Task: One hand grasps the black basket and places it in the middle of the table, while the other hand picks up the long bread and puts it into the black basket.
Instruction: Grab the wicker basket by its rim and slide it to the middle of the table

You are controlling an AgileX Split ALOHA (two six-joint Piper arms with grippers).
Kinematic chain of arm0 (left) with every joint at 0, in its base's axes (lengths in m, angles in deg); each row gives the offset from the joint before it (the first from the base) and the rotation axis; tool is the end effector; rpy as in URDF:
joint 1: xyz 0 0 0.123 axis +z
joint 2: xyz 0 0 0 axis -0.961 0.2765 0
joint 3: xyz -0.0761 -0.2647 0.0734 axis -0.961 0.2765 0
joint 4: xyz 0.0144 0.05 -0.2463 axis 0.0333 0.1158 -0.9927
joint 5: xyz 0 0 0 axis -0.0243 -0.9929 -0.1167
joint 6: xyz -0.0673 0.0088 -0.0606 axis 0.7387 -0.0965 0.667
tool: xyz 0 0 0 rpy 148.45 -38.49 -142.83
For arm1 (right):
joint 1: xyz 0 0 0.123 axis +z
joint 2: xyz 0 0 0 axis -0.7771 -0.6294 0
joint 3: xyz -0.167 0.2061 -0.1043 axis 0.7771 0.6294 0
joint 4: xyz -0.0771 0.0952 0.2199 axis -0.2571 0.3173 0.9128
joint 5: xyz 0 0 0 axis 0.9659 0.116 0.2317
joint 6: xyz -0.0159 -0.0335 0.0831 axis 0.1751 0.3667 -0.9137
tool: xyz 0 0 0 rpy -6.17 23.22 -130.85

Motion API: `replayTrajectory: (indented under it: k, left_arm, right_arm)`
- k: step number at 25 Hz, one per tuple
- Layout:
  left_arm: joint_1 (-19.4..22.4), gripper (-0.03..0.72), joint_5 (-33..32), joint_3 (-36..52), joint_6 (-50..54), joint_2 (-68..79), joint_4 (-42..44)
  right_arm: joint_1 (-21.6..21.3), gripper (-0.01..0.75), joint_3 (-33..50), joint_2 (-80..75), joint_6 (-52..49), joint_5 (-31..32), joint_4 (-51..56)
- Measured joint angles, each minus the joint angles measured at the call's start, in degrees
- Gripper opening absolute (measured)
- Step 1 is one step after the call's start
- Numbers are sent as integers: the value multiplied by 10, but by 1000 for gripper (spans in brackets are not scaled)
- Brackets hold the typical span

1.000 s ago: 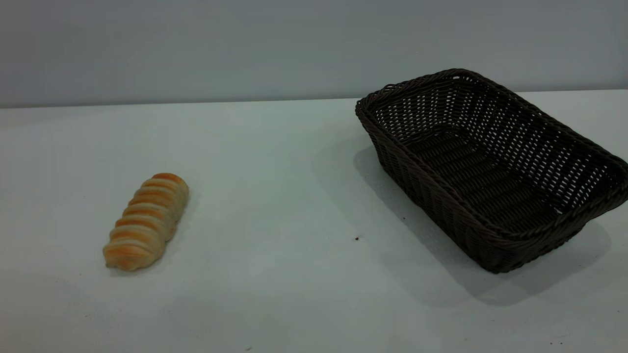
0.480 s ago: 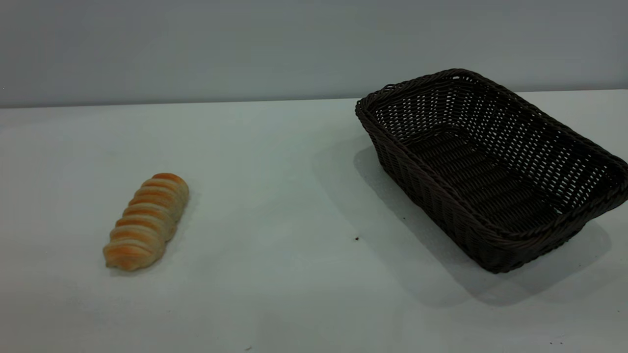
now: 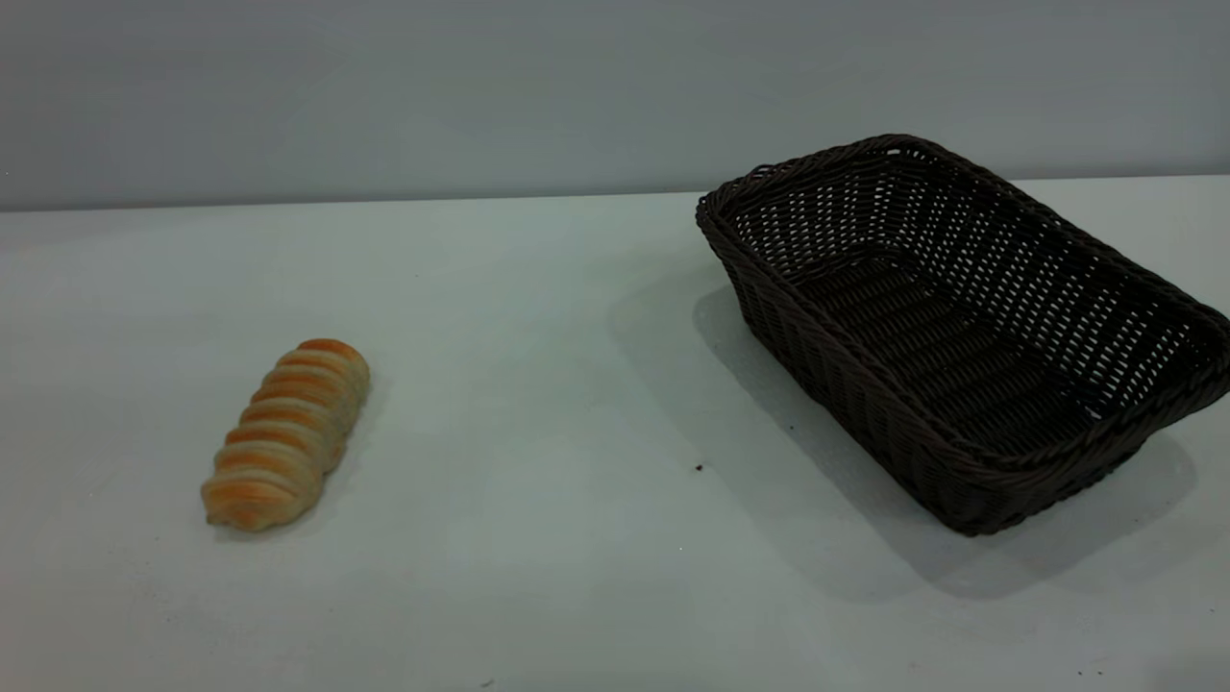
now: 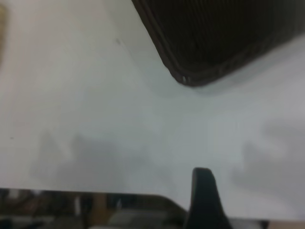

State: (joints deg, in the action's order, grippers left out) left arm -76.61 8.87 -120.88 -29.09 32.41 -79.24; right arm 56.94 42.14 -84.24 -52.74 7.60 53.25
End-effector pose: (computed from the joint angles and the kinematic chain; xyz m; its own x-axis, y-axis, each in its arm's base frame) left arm 0.1283 -0.0099 0.3255 -0.5733 0.0594 -0.8172 0.1003 0.9950 0.0020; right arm 0.1621 0.0386 0.2691 -0.8777 0.1894 -0.4402 0.0299 0.9384 0.3442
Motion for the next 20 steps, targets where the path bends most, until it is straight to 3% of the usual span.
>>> replayTrajectory:
  k: [6,12,20]
  left_arm:
    - [0,582,6,0,-2,18,0]
    - [0,582,8,0,-2,18,0]
    - [0,582,8,0,-2,18,0]
  right_arm:
    - [0,550,-1,-193,-78,-95,18]
    - [0,550,-3,-328,-95,-193,111]
    - [-5,550,-42,-455,-101,-256,184]
